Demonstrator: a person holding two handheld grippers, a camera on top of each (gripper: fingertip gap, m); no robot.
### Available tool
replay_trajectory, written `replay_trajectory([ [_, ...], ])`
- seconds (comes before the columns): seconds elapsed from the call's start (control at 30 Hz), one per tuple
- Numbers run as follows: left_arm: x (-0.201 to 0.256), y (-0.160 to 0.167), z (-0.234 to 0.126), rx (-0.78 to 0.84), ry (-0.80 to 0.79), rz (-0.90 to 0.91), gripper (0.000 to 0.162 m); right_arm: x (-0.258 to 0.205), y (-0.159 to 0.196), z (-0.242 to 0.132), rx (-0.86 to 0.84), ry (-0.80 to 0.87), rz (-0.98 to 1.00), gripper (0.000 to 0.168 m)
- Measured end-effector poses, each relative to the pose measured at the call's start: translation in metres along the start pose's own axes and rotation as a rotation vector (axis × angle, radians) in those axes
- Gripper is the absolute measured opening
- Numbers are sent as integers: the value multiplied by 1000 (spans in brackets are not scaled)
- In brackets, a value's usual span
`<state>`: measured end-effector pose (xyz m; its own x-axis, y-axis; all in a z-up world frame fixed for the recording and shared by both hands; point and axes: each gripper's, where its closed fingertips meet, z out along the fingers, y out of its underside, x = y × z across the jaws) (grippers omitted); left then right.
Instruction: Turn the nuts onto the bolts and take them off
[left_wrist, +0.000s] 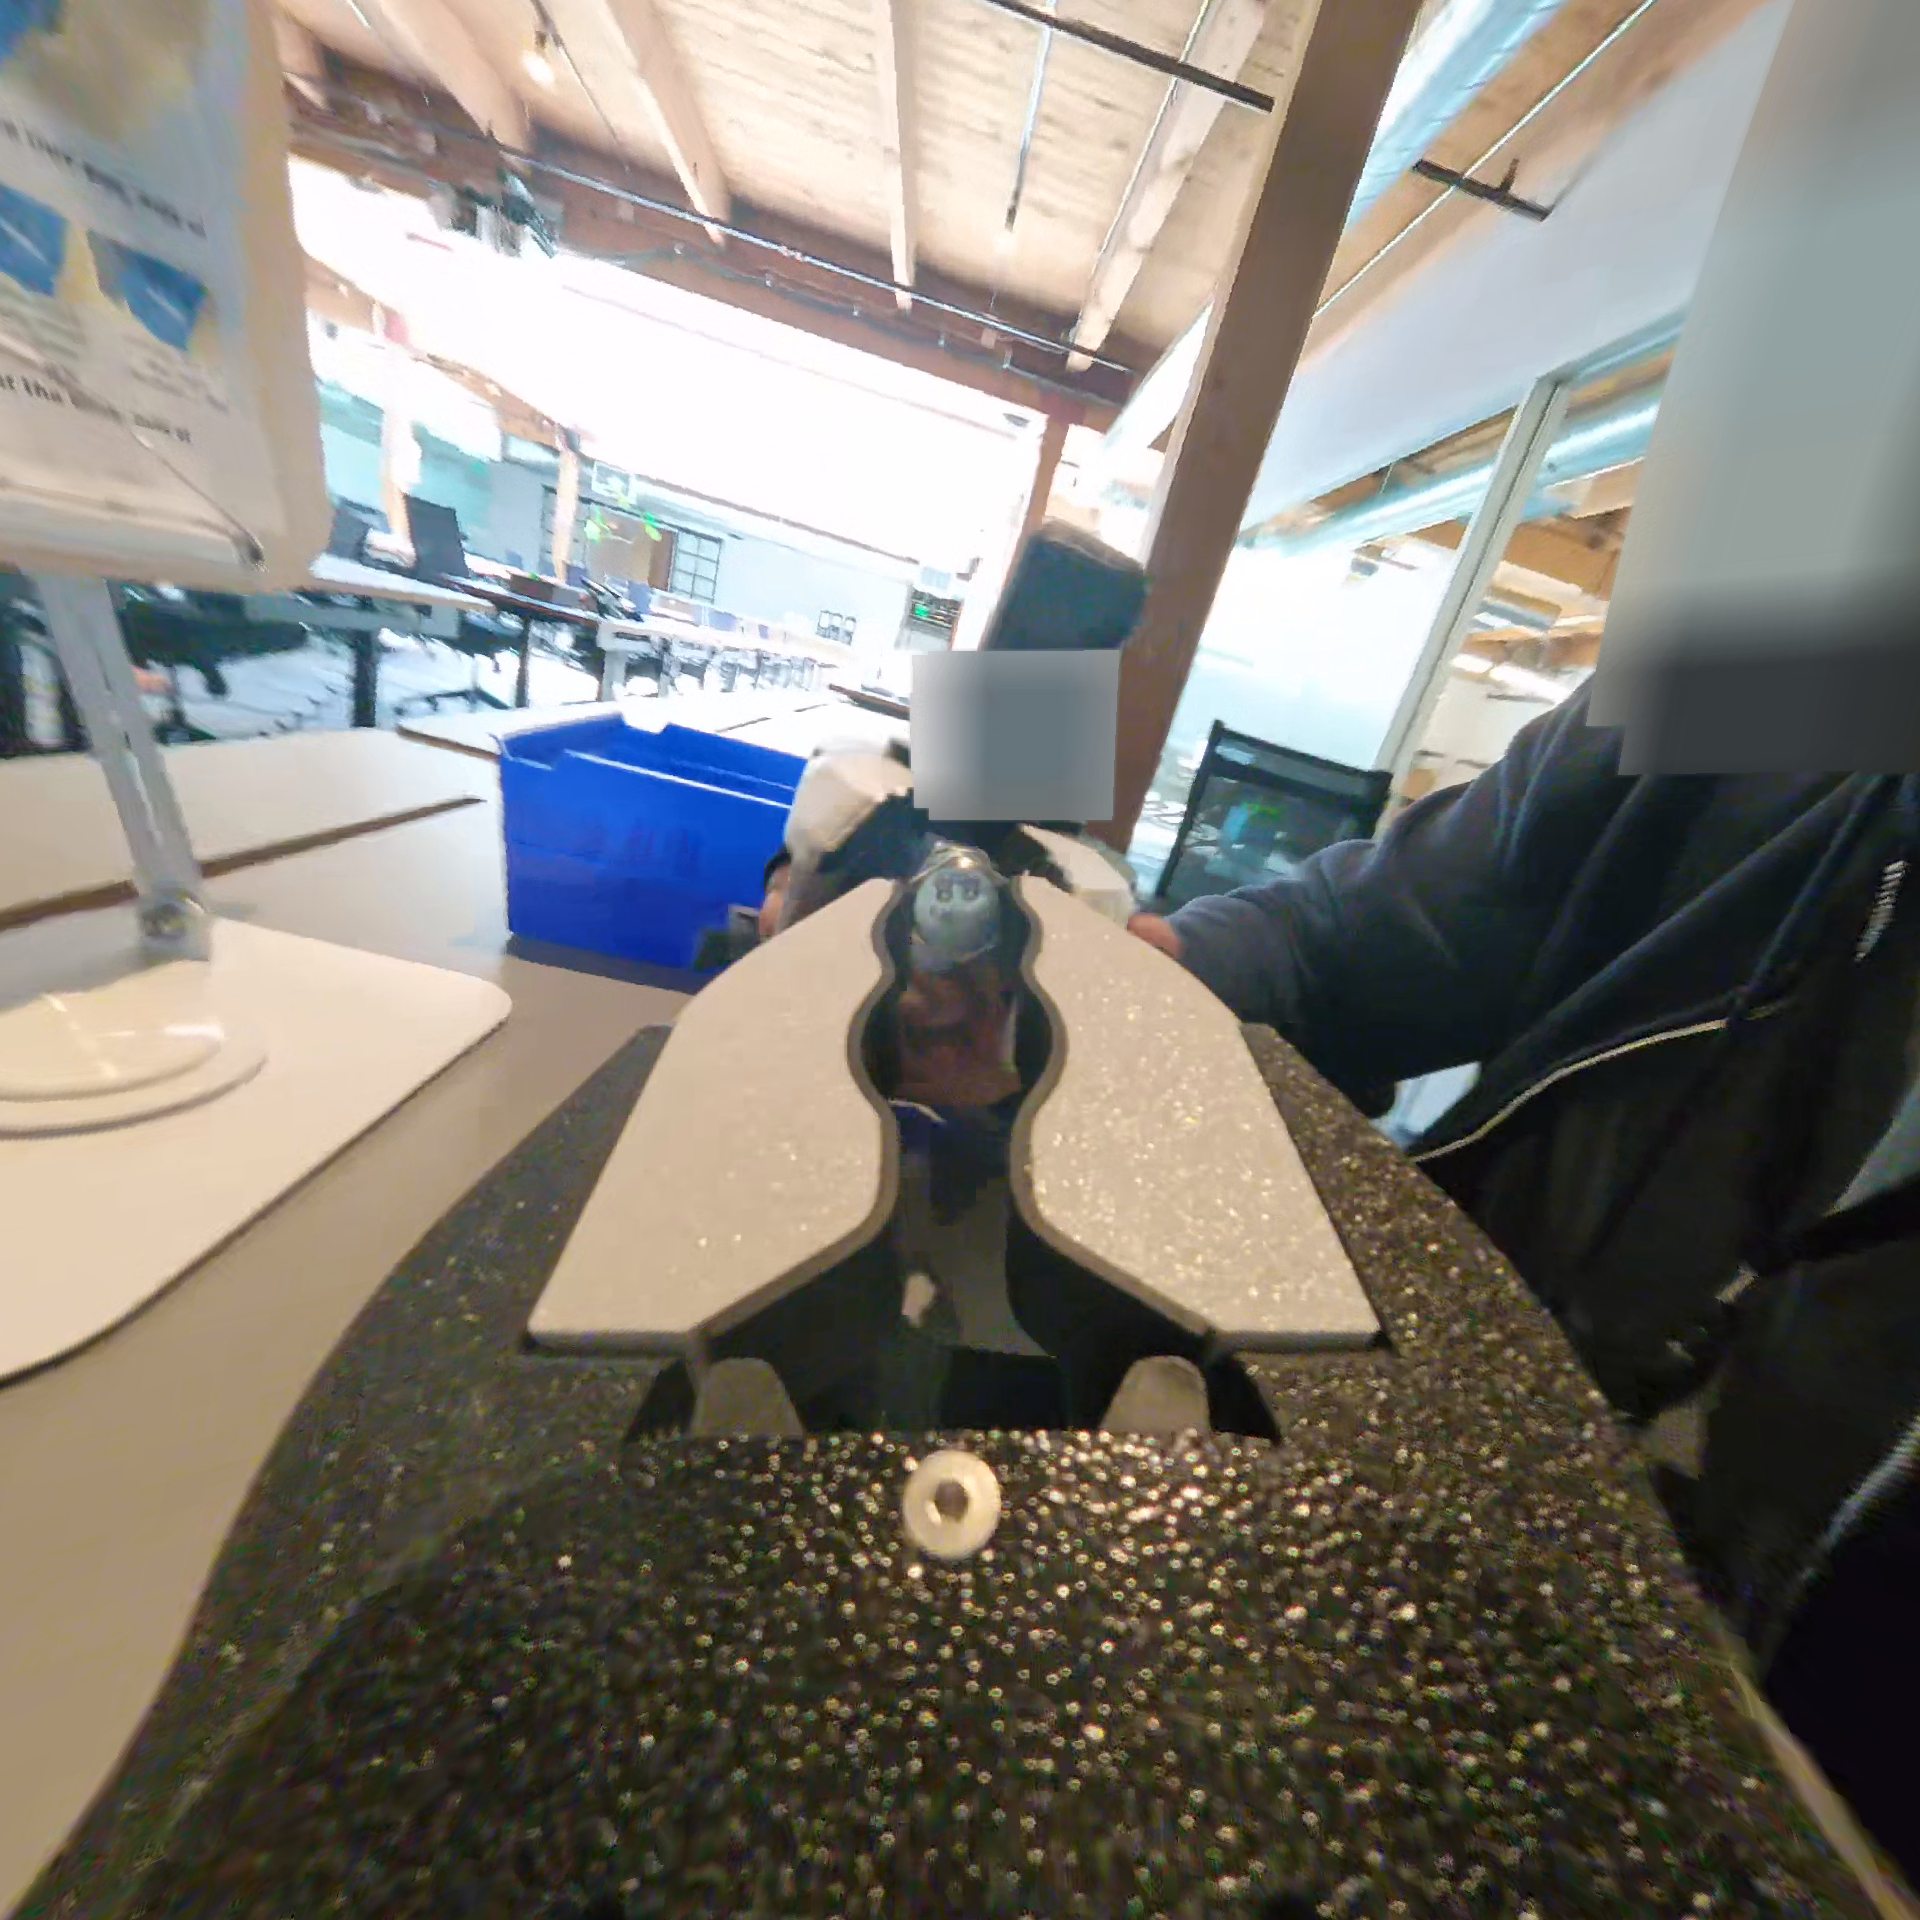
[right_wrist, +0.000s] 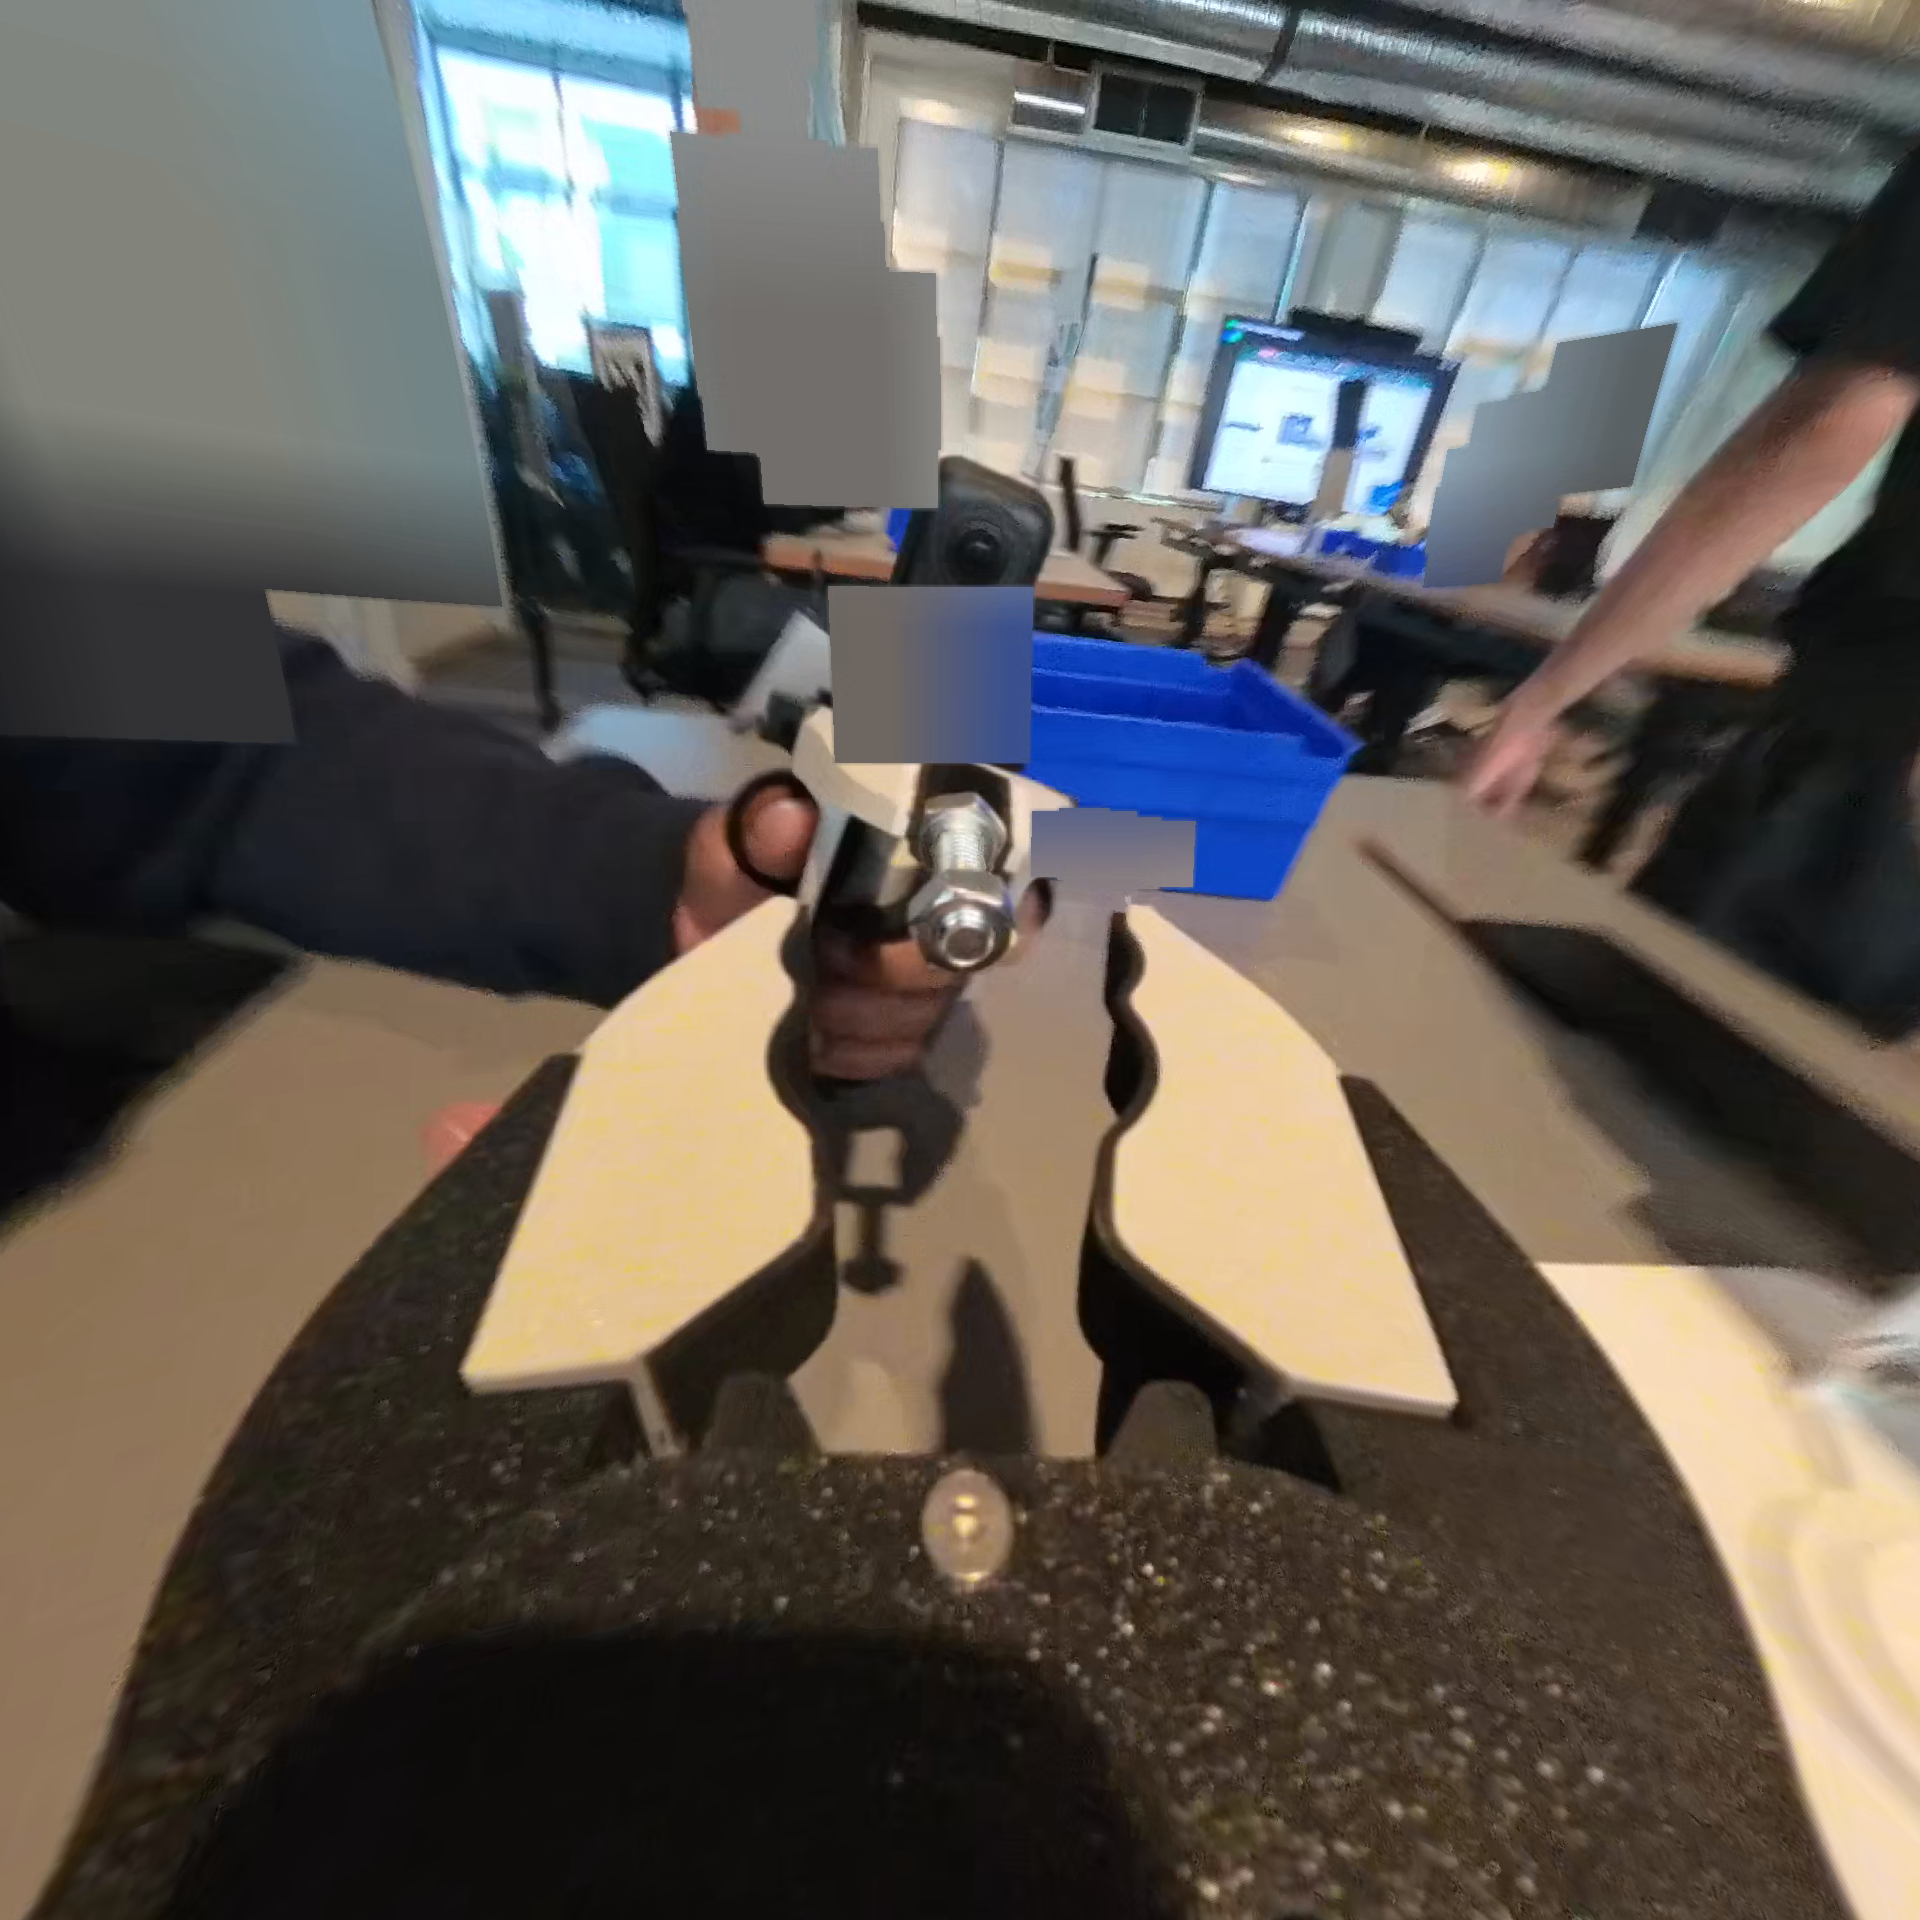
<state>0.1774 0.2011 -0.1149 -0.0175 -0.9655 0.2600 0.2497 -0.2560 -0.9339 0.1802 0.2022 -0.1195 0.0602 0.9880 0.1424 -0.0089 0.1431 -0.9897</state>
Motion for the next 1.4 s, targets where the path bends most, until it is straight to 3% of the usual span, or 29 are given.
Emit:
replay_trajectory([
  [0.17,9,-13,-4,-32,-103,362,16,-5,-11,0,129,-194,490,56],
  [0.37,17,-10,0,-57,-83,418,16,-9,-10,3,106,-202,510,42],
  [0.47,19,-7,3,-72,-69,418,16,-16,-12,3,105,-241,496,18],
  [0.6,17,-5,4,-75,-38,290,16,-15,-9,2,43,-160,296,17],
  [0.8,14,4,6,-52,112,-195,16,-9,0,-4,-171,90,-412,18],
  [0.87,10,6,5,-24,112,-248,16,-6,4,-5,-207,137,-497,18],
  [0.9,9,6,6,-22,97,-210,16,-7,4,-4,-188,121,-430,20],
  [0.97,8,3,6,-33,48,-86,16,-6,-1,-4,-108,61,-172,52],
  [1.07,11,-5,3,-54,-23,125,16,-4,-13,-4,2,-31,157,58],
  [1.2,18,-10,4,-48,-35,245,16,-7,-16,-3,60,-118,353,49],
  [1.33,20,-8,6,-44,-9,199,16,-16,-13,0,19,-122,258,18],
  [1.4,21,-8,7,-35,6,163,16,-17,-12,0,-7,-83,163,18],
])
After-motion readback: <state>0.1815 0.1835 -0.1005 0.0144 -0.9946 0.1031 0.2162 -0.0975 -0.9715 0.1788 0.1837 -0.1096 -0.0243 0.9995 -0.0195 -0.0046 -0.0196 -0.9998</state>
